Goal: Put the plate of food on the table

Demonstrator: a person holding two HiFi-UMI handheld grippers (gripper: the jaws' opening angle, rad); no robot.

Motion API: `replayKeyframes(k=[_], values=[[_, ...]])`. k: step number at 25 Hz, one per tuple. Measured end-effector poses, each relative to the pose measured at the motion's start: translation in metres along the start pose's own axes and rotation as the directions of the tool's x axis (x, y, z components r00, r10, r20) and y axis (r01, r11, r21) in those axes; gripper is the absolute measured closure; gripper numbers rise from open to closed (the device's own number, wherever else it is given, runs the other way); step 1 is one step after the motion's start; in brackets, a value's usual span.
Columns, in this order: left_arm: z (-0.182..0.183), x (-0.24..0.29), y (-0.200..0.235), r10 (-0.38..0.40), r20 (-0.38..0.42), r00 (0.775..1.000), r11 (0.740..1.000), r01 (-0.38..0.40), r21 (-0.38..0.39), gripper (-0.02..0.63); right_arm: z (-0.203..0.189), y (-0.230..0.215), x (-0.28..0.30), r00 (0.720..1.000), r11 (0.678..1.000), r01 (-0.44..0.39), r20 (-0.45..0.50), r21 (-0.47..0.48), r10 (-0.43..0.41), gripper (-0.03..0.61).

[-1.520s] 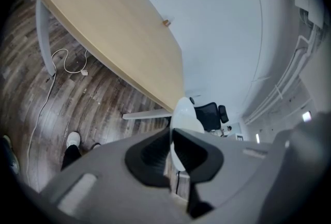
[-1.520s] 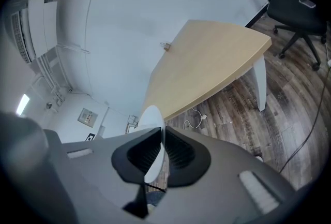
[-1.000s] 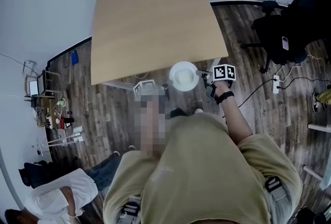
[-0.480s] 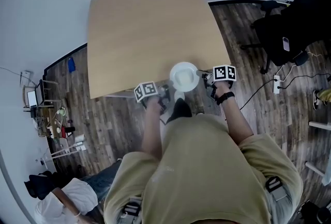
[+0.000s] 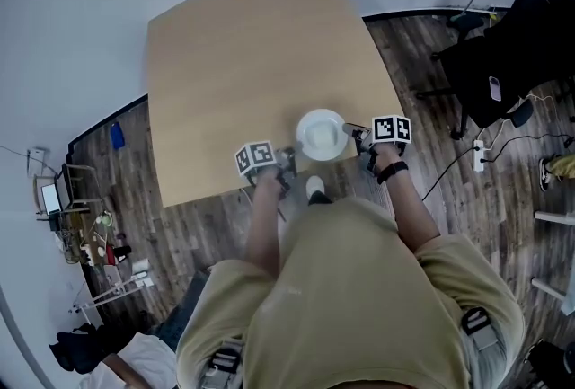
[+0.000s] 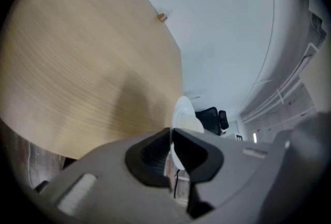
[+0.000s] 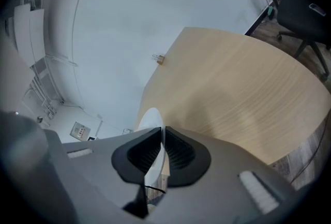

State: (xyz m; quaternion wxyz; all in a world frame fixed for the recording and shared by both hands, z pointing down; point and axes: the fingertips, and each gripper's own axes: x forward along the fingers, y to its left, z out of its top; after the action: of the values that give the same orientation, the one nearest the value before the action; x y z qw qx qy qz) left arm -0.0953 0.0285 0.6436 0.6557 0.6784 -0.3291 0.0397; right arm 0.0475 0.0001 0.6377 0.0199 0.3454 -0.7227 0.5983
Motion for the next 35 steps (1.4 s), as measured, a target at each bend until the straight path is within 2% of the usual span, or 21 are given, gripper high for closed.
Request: replayKeyframes(k=[5,11,18,22,27,35], values=[[0.045,-0.007,0.014,-0.006,-0.004,1.0,1.0,0.006,-0.007,0.594,0.021,0.013,0.039,1.0,1.0,0.021,-0.002,-0.006,-0.021,0.551],[0.08,-0.013,0.03,0.007,-0.027,1.0,1.0,-0.007,0.014,0.593,0.03,0.019,0.074,0.999,0.999,0.04,0.008,0.006,-0.041,0.549],[0.101,0.019,0.04,0.015,-0.06,0.998,1.0,-0.016,-0.017,0.592,0.053,-0.004,0.084,0.998,0.997,0.063,0.012,0.04,-0.063,0.551],[0.11,0.039,0.043,0.032,-0.074,0.997,0.999,-0.034,-0.026,0.591,0.073,-0.016,0.09,0.996,0.996,0.09,0.002,0.025,-0.09,0.551],[0.129,0.065,0.043,0.043,-0.06,0.997,0.998,-0.046,-0.048,0.591,0.101,-0.03,0.098,0.996,0.995,0.092,-0.016,0.027,-0.091,0.551],[0.179,0.091,0.035,0.063,-0.017,0.998,0.996,-0.064,-0.06,0.591,0.157,-0.037,0.125,0.996,0.997,0.077,-0.033,0.009,-0.077,0.551]])
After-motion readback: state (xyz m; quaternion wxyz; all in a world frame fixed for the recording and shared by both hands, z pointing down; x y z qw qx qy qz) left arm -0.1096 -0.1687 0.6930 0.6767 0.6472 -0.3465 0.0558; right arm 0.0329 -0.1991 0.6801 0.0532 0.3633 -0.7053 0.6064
